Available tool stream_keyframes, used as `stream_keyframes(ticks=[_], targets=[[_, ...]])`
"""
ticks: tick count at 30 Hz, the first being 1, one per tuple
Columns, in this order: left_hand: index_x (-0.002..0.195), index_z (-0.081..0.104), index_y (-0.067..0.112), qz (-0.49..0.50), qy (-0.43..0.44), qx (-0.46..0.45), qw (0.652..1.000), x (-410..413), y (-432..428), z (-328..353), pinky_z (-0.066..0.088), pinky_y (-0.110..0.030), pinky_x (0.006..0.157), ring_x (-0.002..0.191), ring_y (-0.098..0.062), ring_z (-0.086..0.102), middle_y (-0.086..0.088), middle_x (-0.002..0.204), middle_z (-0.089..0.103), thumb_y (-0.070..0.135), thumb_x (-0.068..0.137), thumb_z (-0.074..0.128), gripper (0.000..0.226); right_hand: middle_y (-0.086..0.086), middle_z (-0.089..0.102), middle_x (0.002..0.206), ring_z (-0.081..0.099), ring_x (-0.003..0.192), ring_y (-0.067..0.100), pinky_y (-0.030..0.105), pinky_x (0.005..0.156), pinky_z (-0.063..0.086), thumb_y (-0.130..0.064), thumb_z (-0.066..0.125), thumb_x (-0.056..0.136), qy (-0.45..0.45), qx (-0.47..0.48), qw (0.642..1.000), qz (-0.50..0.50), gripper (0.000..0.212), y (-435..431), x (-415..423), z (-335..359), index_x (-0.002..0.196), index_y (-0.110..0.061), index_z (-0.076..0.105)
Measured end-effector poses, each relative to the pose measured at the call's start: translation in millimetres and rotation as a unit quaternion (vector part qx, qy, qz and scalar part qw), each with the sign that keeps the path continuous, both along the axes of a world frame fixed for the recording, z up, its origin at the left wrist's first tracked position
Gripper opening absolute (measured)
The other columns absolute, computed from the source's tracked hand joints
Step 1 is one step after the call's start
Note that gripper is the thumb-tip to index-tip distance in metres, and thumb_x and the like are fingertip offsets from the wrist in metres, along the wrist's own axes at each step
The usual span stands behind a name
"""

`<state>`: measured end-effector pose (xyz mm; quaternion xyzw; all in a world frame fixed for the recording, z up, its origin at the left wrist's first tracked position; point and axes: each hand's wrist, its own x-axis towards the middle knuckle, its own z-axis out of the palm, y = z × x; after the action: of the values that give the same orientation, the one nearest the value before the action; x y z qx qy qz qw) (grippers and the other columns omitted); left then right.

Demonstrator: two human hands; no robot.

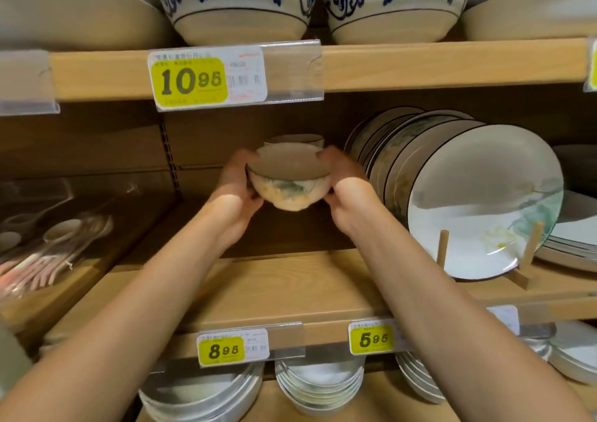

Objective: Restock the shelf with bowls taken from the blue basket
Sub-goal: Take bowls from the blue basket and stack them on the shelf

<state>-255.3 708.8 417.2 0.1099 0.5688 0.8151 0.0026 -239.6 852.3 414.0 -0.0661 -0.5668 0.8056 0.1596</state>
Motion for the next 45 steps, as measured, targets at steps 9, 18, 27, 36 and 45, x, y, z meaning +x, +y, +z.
stream_keyframes(ticks=[9, 18, 27, 36, 45], targets=[[0.076, 0.051, 0.015, -0.016, 0.051, -0.008, 0.999, -78.5, 18.9, 46.9, 0.050, -0.028, 0.081, 0.082, -0.017, 0.058, -0.001, 0.077, 0.062, 0.003, 0.089, 0.028, 0.029, 0.023, 0.061, 0.120, 0.059, 0.096, 0.029, 0.036, 0.081, 0.047, -0.016, 0.043, 0.098, 0.055, -0.018, 0.996, -0.064, 0.028, 12.7, -88.6, 57.4, 0.120, -0.005, 0.057], [0.142, 0.041, 0.007, -0.034, 0.148, -0.032, 0.988, -143.9, 29.7, 47.5, 0.036, -0.039, 0.114, 0.133, -0.025, 0.045, -0.016, 0.144, 0.048, 0.026, 0.107, 0.020, 0.045, 0.026, 0.044, 0.141, 0.043, 0.130, 0.037, 0.046, 0.112, 0.034, -0.010, 0.044, 0.101, 0.132, 0.011, 0.991, -0.029, 0.042, 16.6, -129.2, 76.0, 0.140, 0.003, 0.039], [0.129, 0.056, 0.011, 0.008, 0.120, -0.203, 0.972, -183.5, 46.0, 30.6, 0.050, -0.035, 0.087, 0.105, -0.016, 0.062, -0.007, 0.126, 0.062, 0.040, 0.105, 0.021, 0.051, 0.021, 0.048, 0.138, 0.045, 0.127, 0.034, 0.045, 0.110, 0.034, -0.019, 0.034, 0.106, 0.065, 0.149, 0.982, -0.098, 0.038, 26.7, -166.2, 53.5, 0.136, 0.001, 0.045], [0.082, 0.062, 0.024, 0.002, 0.088, -0.159, 0.983, -199.8, 52.1, 14.2, 0.048, -0.023, 0.052, 0.056, -0.001, 0.068, 0.012, 0.064, 0.073, 0.029, 0.100, 0.025, 0.041, 0.018, 0.041, 0.147, 0.041, 0.133, 0.035, 0.046, 0.111, 0.032, -0.032, 0.030, 0.105, 0.021, 0.146, 0.984, -0.101, 0.048, 29.6, -190.7, 37.7, 0.144, -0.004, 0.039], [0.083, 0.056, 0.027, 0.027, 0.102, -0.197, 0.975, -203.5, 54.5, 9.6, 0.046, -0.020, 0.052, 0.052, 0.003, 0.064, 0.014, 0.061, 0.069, 0.028, 0.101, 0.026, 0.035, 0.016, 0.037, 0.151, 0.037, 0.136, 0.035, 0.046, 0.113, 0.030, -0.034, 0.026, 0.105, 0.011, 0.197, 0.973, -0.118, 0.050, 29.2, -199.3, 36.8, 0.146, -0.008, 0.036]])
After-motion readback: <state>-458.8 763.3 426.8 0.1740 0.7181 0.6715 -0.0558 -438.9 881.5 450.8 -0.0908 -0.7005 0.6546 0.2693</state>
